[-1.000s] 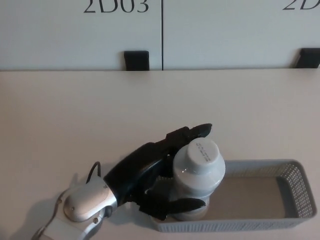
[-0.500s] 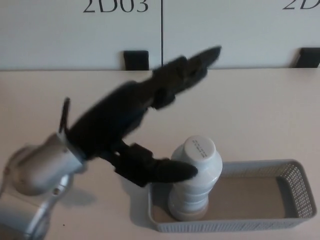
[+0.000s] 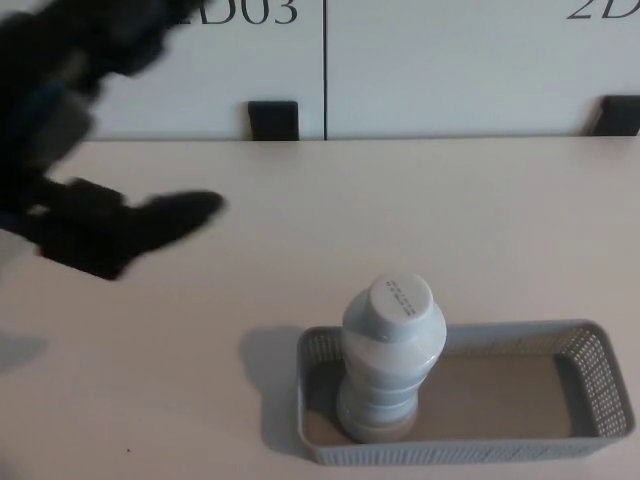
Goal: The robot walk up to a desk on which a bottle is kept on the left hand side and a container is kept on the right hand side. The robot uses its left hand to pick up the bottle and places it in the container.
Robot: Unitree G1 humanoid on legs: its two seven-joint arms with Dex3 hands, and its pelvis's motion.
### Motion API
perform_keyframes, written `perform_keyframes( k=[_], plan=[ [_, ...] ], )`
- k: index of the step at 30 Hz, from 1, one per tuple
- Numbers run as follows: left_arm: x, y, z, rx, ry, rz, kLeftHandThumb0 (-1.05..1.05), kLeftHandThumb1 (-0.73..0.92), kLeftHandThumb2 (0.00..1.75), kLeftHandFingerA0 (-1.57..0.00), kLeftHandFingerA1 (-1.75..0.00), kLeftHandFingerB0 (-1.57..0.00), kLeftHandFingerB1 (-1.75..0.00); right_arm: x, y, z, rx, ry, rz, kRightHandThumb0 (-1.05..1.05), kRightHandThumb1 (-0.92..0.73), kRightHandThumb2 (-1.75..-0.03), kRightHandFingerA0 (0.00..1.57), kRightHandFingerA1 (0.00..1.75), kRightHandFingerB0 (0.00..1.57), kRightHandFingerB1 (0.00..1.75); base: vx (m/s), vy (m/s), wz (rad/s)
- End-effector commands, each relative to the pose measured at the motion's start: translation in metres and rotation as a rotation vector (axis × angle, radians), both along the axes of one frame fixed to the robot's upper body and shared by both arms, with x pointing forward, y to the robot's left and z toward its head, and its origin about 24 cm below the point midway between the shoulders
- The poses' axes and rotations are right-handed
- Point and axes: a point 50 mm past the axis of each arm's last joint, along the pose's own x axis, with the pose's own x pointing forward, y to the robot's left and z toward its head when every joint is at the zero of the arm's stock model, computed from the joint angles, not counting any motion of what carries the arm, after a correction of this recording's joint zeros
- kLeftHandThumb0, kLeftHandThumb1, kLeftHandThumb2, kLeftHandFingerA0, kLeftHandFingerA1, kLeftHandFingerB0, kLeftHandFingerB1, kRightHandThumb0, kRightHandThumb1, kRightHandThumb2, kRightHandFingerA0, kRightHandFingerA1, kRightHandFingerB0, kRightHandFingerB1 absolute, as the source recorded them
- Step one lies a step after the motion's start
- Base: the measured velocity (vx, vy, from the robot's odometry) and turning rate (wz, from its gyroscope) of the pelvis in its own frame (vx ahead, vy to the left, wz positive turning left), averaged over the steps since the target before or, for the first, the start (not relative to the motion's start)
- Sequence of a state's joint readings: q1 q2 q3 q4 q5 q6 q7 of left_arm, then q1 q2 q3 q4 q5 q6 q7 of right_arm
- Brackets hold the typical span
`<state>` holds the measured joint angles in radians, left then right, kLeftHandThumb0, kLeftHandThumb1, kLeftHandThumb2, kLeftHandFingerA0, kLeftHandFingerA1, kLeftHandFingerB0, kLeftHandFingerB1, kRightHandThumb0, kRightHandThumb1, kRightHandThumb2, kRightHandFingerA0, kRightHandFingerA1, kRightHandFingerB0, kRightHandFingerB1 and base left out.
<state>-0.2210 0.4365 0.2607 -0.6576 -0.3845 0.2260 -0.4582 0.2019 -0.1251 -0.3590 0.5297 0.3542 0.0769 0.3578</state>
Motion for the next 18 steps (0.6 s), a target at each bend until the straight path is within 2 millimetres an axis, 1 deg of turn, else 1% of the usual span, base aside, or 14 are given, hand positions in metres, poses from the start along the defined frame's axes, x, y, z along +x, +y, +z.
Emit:
perform_keyframes(
  k=[1, 2, 3, 4, 5, 6, 7, 8, 9, 10, 11, 13, 14, 18],
  plan=[
    [-0.1, 0.162, -0.008, -0.323, 0.085, 0.494, -0.32, 0.27, 0.66, -0.02, -0.25, -0.02, -0.23, -0.008, -0.018, 0.006, -0.094, 0.039, 0.061, -0.29, -0.48, -0.55, 0.53, 0.64, 0.32, 0.44, 0.0, 0.0, 0.0],
    [-0.107, 0.171, -0.022, -0.351, 0.136, 0.558, -0.32, 0.27, 0.66, -0.02, -0.25, -0.02, -0.23, -0.009, -0.019, 0.005, -0.092, 0.042, 0.06, -0.29, -0.48, -0.55, 0.53, 0.64, 0.32, 0.44, 0.0, 0.0, 0.0],
    [-0.113, 0.181, -0.036, -0.379, 0.19, 0.64, -0.3, 0.26, 0.64, -0.03, -0.42, 0.0, -0.29, -0.01, -0.019, 0.005, -0.094, 0.045, 0.06, -0.3, -0.49, -0.55, 0.53, 0.63, 0.32, 0.43, 0.0, 0.0, 0.0],
    [-0.117, 0.186, -0.043, -0.391, 0.216, 0.683, -0.3, 0.26, 0.64, -0.03, -0.42, 0.0, -0.29, -0.01, -0.02, 0.005, -0.096, 0.047, 0.061, -0.3, -0.49, -0.55, 0.53, 0.63, 0.32, 0.43, 0.0, 0.0, 0.0],
    [-0.123, 0.199, -0.062, -0.43, 0.268, 0.792, -0.32, 0.33, 0.56, -0.13, -0.41, -0.09, -0.31, -0.007, -0.021, 0.007, -0.1, 0.042, 0.061, -0.3, -0.49, -0.55, 0.51, 0.61, 0.33, 0.43, 0.0, 0.0, 0.0],
    [-0.124, 0.201, -0.066, -0.438, 0.278, 0.814, -0.32, 0.33, 0.56, -0.13, -0.41, -0.09, -0.31, -0.006, -0.021, 0.007, -0.101, 0.04, 0.061, -0.3, -0.49, -0.55, 0.51, 0.61, 0.33, 0.43, 0.0, 0.0, 0.0],
    [-0.131, 0.215, -0.087, -0.456, 0.335, 0.942, -0.22, 0.42, 0.53, -0.28, -0.48, -0.23, -0.29, -0.007, -0.021, 0.007, -0.098, 0.042, 0.056, -0.29, -0.48, -0.54, 0.53, 0.6, 0.33, 0.42, 0.0, 0.0, 0.0],
    [-0.146, 0.234, -0.127, -0.457, 0.456, 1.151, -0.25, 0.4, 0.52, -0.35, -0.57, -0.33, -0.31, -0.011, -0.022, 0.006, -0.093, 0.048, 0.051, -0.29, -0.47, -0.54, 0.54, 0.62, 0.33, 0.43, 0.0, 0.0, 0.0],
    [-0.153, 0.239, -0.143, -0.447, 0.51, 1.226, -0.25, 0.4, 0.52, -0.35, -0.57, -0.33, -0.31, -0.013, -0.022, 0.005, -0.092, 0.051, 0.049, -0.29, -0.47, -0.54, 0.54, 0.62, 0.33, 0.43, 0.0, 0.0, 0.0],
    [-0.157, 0.242, -0.155, -0.437, 0.551, 1.272, -0.26, 0.4, 0.56, -0.36, -0.61, -0.33, -0.35, -0.014, -0.022, 0.004, -0.092, 0.054, 0.049, -0.29, -0.48, -0.54, 0.53, 0.62, 0.33, 0.43, 0.0, 0.0, 0.0],
    [-0.163, 0.246, -0.173, -0.402, 0.609, 1.323, -0.12, 0.26, 0.81, -0.37, -0.66, -0.21, -0.54, -0.016, -0.023, 0.004, -0.093, 0.055, 0.046, -0.29, -0.48, -0.54, 0.54, 0.61, 0.34, 0.42, 0.0, 0.0, 0.0],
    [-0.17, 0.248, -0.19, -0.357, 0.665, 1.359, -0.12, 0.26, 0.81, -0.37, -0.66, -0.21, -0.54, -0.016, -0.025, 0.004, -0.095, 0.056, 0.043, -0.29, -0.48, -0.54, 0.54, 0.61, 0.34, 0.42, 0.0, 0.0, 0.0],
    [-0.174, 0.248, -0.202, -0.328, 0.707, 1.383, -0.23, 0.42, 0.52, -0.45, -0.59, -0.35, -0.33, -0.016, -0.025, 0.005, -0.098, 0.057, 0.039, -0.3, -0.48, -0.54, 0.52, 0.61, 0.35, 0.44, 0.0, 0.0, 0.0],
    [-0.181, 0.245, -0.219, -0.301, 0.778, 1.404, -0.18, 0.43, 0.53, -0.43, -0.6, -0.34, -0.34, -0.014, -0.025, 0.005, -0.097, 0.057, 0.03, -0.3, -0.48, -0.54, 0.54, 0.61, 0.34, 0.43, 0.0, 0.0, 0.0]
  ],
)
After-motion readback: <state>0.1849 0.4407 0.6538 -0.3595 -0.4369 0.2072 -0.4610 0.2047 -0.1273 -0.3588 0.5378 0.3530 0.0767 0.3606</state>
